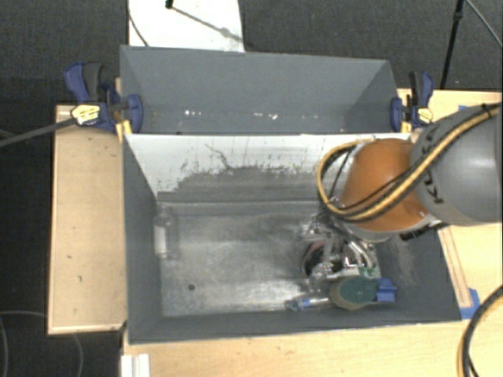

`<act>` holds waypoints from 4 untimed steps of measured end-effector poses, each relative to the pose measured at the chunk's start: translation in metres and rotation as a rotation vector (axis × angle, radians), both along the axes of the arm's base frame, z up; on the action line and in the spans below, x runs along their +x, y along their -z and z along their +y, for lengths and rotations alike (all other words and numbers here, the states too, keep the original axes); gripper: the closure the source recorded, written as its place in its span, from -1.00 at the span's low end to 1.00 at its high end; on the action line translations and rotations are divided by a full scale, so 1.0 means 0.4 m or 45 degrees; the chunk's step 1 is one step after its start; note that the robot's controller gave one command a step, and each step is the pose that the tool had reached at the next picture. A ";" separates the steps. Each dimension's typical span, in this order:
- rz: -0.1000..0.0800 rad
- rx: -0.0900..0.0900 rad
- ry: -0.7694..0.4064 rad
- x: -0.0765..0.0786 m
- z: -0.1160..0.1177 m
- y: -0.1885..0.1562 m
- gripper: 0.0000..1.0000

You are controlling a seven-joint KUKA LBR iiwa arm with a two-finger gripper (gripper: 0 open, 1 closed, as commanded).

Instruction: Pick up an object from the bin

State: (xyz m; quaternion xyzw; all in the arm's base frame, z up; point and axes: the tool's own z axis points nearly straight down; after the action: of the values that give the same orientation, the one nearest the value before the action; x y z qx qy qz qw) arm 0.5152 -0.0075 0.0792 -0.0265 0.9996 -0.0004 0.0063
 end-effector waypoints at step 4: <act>0.000 0.003 0.329 0.158 -0.349 -0.248 -1.00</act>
Offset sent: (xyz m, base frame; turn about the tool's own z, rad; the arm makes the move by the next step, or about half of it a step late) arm 0.0642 -0.0557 -0.0092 -0.1065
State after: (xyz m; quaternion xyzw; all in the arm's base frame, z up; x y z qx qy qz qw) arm 0.5784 -0.1469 0.1782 0.1025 0.9947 -0.0001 0.0063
